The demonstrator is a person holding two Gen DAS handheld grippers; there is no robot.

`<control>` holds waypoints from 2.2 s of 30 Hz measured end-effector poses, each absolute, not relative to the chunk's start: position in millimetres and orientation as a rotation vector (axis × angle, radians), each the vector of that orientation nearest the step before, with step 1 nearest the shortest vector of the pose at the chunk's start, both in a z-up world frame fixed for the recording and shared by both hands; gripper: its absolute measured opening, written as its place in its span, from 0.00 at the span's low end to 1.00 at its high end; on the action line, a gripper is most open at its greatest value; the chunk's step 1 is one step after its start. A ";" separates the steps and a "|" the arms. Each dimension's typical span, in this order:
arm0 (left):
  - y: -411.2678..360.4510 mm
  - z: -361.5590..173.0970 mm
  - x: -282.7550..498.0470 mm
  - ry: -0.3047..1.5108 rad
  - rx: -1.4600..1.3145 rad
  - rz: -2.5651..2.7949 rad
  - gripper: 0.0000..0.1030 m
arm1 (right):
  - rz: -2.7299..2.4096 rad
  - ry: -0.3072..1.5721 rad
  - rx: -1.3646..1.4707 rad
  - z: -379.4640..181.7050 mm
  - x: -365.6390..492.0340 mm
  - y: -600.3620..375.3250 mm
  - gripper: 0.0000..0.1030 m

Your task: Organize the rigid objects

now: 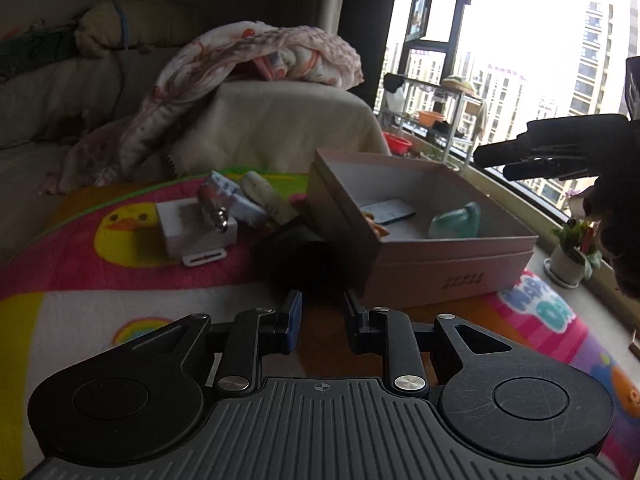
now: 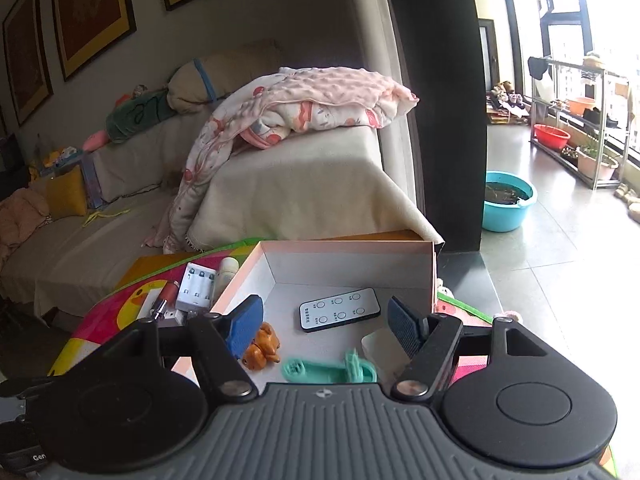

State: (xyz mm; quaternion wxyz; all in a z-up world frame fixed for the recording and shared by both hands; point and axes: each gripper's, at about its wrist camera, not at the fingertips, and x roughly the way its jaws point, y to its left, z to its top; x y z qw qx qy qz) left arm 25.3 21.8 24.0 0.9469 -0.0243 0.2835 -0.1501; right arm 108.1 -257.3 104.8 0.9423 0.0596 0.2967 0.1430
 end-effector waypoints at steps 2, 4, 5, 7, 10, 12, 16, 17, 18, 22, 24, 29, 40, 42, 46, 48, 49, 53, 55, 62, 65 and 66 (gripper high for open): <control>26.4 19.5 24.4 0.575 -0.038 -0.281 0.24 | 0.294 0.618 0.109 99.4 102.6 -256.0 0.68; 30.0 18.1 22.8 0.567 -0.040 -0.258 0.24 | 0.296 0.618 0.071 94.2 94.5 -251.6 0.68; 31.2 17.9 24.2 0.563 -0.047 -0.244 0.24 | 0.301 0.616 0.041 91.3 88.2 -248.3 0.68; 36.8 17.3 25.9 0.557 -0.072 -0.223 0.24 | 0.312 0.611 -0.031 83.5 77.9 -237.7 0.68; 48.2 19.8 29.6 0.541 -0.126 -0.190 0.24 | 0.344 0.620 -0.112 77.9 64.8 -220.8 0.68; 60.4 22.5 31.7 0.518 -0.166 -0.157 0.24 | 0.380 0.646 -0.100 81.7 65.7 -212.5 0.68; 89.2 28.1 49.6 0.532 -0.264 -0.141 0.24 | 0.425 0.694 -0.029 100.5 90.1 -192.5 0.68; 97.6 32.0 59.0 0.532 -0.296 -0.143 0.24 | 0.435 0.703 -0.024 105.3 99.3 -184.6 0.68; 105.5 36.5 68.3 0.525 -0.324 -0.143 0.24 | 0.445 0.710 -0.030 110.4 111.5 -173.1 0.68; 125.6 46.7 121.3 0.540 -0.378 -0.144 0.24 | 0.432 0.767 -0.069 117.0 168.4 -122.1 0.67; 128.1 45.5 150.0 0.557 -0.384 -0.148 0.24 | 0.411 0.820 -0.077 110.2 206.0 -94.1 0.63; 125.7 32.4 211.6 0.615 -0.426 -0.235 0.24 | 0.305 0.927 -0.165 78.2 281.5 -43.9 0.46; 130.4 -3.8 250.0 0.754 -0.381 -0.348 0.18 | 0.330 1.031 -0.323 42.7 305.1 -23.9 0.29; 140.2 -5.7 235.6 0.767 -0.421 -0.378 0.18 | 0.349 1.032 -0.353 42.8 293.9 -20.9 0.29; 152.0 -4.1 198.7 0.772 -0.430 -0.388 0.17 | 0.421 1.087 -0.305 44.1 268.3 -21.9 0.29; 154.6 -3.3 179.9 0.774 -0.426 -0.385 0.17 | 0.449 1.100 -0.301 43.5 250.0 -21.4 0.29; 155.1 -3.4 171.5 0.773 -0.424 -0.385 0.17 | 0.465 1.110 -0.291 42.9 240.9 -22.8 0.29; 149.9 0.0 143.4 0.769 -0.406 -0.378 0.18 | 0.533 1.186 -0.179 40.5 198.2 -40.4 0.28; 145.1 2.6 131.4 0.766 -0.400 -0.377 0.20 | 0.591 1.205 -0.139 40.3 173.1 -52.0 0.28; 132.7 33.0 71.9 0.583 -0.317 -0.268 0.21 | 0.553 0.819 -0.252 96.3 71.8 -130.9 0.34; 130.2 40.6 42.3 0.530 -0.281 -0.216 0.21 | 0.363 0.668 -0.201 112.6 54.5 -193.8 0.48; 129.8 40.9 32.2 0.522 -0.273 -0.203 0.21 | 0.298 0.641 -0.179 111.7 53.4 -212.7 0.48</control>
